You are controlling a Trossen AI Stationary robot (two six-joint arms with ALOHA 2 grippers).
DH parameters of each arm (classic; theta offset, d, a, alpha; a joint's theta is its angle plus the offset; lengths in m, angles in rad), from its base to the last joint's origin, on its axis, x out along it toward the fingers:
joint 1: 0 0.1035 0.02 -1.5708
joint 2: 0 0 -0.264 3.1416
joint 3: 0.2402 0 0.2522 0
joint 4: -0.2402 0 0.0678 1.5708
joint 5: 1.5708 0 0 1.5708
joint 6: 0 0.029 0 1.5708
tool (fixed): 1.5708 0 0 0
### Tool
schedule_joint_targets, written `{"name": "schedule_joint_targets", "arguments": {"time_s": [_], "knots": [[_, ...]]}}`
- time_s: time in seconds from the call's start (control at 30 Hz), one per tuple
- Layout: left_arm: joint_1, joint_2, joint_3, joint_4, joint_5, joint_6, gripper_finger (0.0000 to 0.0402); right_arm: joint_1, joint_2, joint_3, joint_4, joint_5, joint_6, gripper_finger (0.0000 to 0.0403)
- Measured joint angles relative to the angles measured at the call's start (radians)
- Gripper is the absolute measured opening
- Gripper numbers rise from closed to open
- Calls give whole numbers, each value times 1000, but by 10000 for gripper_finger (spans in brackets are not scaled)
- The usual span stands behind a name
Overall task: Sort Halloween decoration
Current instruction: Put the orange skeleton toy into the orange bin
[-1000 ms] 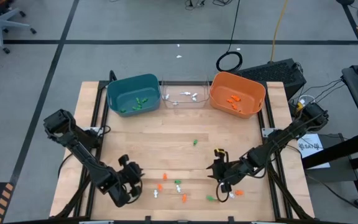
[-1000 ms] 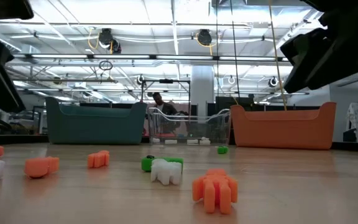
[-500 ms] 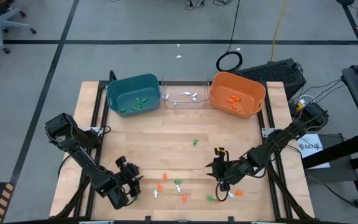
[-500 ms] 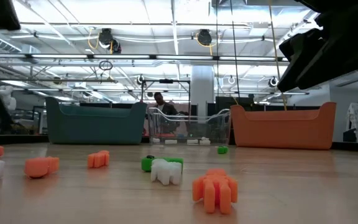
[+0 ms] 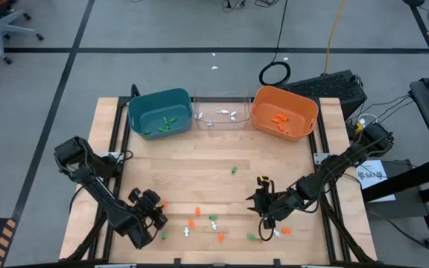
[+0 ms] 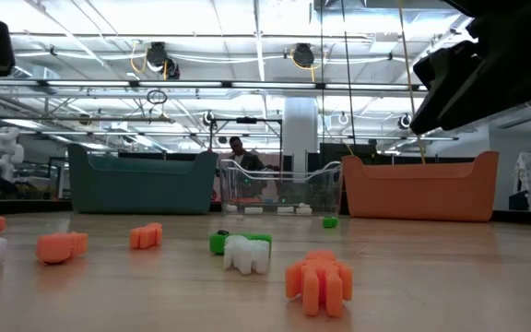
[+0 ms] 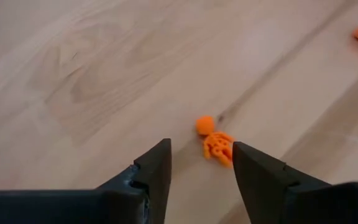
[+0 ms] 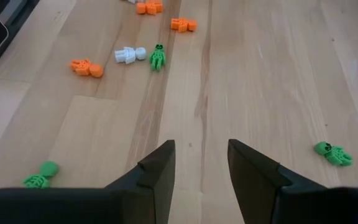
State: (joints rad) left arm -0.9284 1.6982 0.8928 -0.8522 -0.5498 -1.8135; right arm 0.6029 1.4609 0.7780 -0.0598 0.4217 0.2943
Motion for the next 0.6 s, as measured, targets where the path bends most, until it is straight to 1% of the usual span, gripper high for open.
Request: {"name": "schedule_joint_targets", "arguments": {"time_s": [0.2,0.47,0.6], "knots": [[1,37,0,2,-1,-93,164,0,0,0,9,-1,-5,134],[12,78,0,60,-37,-89,164,0,0,0,41,-2,-38,134],[13,94,0,77,-36,-84,164,0,0,0,41,-2,-41,134]]}}
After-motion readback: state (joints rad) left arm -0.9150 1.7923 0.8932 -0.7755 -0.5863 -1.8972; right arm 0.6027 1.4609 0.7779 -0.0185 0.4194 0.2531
